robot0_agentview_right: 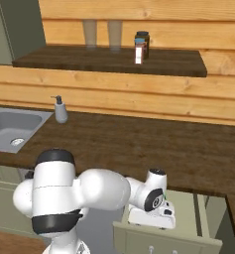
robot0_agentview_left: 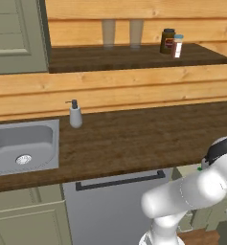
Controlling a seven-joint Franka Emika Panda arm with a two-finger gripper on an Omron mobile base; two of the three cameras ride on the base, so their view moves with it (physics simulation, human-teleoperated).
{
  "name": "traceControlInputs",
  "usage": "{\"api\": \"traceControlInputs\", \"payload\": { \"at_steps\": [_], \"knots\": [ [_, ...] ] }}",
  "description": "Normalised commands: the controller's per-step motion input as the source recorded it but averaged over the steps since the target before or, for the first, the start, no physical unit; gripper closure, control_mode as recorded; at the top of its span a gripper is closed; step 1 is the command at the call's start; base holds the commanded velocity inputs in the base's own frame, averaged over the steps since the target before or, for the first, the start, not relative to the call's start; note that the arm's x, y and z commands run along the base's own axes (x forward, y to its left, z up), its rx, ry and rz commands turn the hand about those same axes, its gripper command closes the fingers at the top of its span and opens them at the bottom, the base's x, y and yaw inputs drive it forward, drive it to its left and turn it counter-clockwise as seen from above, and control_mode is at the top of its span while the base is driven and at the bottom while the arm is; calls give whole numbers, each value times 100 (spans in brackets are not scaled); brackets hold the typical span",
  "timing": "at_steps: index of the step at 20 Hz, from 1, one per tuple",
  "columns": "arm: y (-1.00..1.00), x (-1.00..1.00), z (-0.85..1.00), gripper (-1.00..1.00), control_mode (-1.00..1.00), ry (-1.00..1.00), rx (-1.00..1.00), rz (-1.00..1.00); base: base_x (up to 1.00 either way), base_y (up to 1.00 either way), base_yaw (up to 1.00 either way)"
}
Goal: Pick up the knife from the drawer and place it on the cutting board. Then place the meat from the plate to the cutting board.
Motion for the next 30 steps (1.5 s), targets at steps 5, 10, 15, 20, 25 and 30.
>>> {"api": "traceControlInputs", "payload": {
  "at_steps": [5,10,15,20,25,30],
  "knots": [
    [-11,-54,-2,-100,-100,5,0,0,0,0,0],
    [-11,-67,-8,-100,-100,7,0,0,0,0,0],
    [-13,-70,0,-100,-100,5,0,0,0,0,0],
    [-9,-44,4,-100,-100,3,0,0,0,0,0],
    [0,16,44,-100,-100,-1,0,0,0,0,0],
    [0,75,62,-100,-100,-6,0,0,0,0,0]
  ]
}}
